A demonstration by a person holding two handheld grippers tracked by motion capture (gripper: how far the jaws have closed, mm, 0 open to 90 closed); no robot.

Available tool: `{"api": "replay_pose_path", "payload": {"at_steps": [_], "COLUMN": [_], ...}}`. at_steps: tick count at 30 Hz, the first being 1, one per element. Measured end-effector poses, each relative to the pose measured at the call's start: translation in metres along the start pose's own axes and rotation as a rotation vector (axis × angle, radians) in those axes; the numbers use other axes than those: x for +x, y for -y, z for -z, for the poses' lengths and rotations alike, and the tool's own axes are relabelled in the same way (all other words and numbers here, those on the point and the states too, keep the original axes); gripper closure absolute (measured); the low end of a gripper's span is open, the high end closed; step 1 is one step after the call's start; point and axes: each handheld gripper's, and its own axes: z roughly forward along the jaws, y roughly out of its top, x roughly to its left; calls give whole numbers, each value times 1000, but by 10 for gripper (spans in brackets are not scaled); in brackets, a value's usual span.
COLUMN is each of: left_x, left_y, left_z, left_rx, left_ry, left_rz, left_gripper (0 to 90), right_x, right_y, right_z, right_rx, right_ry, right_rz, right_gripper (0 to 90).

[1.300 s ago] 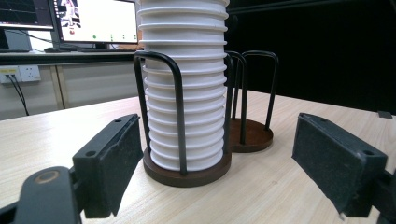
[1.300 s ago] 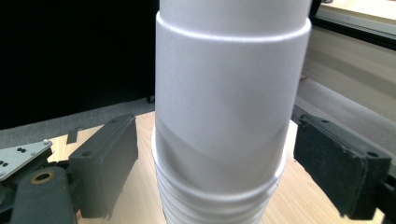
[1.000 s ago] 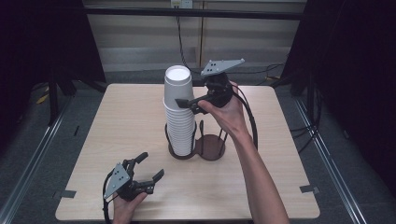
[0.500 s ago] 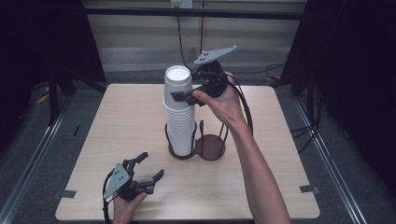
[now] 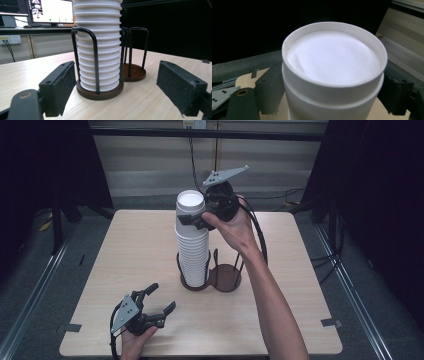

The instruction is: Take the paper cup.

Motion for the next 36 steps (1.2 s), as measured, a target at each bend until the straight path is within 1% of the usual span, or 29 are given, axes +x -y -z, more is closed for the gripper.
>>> {"api": "replay_pose_path", "payload": {"at_steps": [1,6,19,22,28,32,34,36], "left_x": [0,0,0,0,0,0,0,0], "left_y": [0,0,0,0,0,0,0,0], "left_z": [0,0,0,0,0,0,0,0], "left_rx": [0,0,2,2,2,-1,1,-1], "left_ry": [1,1,0,0,1,0,1,1], "left_rz": [3,1,-3,-2,-2,1,-1,0], "left_gripper": [156,157,156,156,156,156,157,156], "right_x": [0,1,1,2,2,3,4,4], "right_y": [0,0,-1,-2,-5,-8,-10,-11], "right_z": [0,0,1,2,7,11,12,13], "right_rx": [-3,-4,-8,-16,-56,-83,-76,-82], "right_ry": [-3,7,9,11,5,5,9,12], "right_rz": [-5,3,13,16,6,8,9,10], "right_gripper": [184,184,193,194,195,196,197,197]}}
